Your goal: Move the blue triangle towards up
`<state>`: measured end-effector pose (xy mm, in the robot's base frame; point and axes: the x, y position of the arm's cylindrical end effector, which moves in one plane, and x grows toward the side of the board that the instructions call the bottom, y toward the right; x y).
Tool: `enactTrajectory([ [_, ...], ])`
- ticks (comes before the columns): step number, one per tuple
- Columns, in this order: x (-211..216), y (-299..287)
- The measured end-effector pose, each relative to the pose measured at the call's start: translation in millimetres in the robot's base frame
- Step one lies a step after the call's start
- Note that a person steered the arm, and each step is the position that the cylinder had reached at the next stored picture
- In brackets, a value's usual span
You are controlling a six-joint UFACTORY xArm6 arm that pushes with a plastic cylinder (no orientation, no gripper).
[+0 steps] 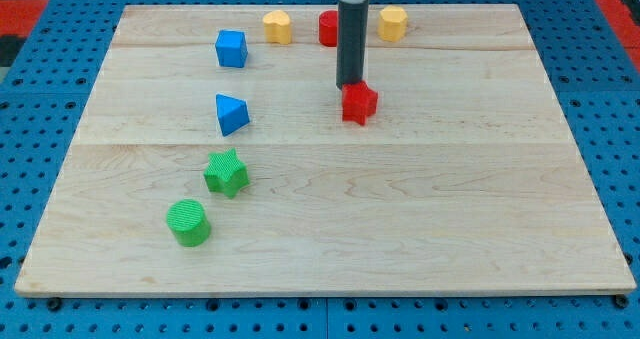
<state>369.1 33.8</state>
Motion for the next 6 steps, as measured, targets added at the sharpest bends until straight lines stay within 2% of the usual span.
enactTrajectory([
  [1, 13.7, -2.4],
  [2, 59.3, -70.0],
  [3, 93.4, -165.0],
  [4, 75.2, -181.0],
  [5, 78.9, -129.6],
  [6, 46.9, -137.3],
])
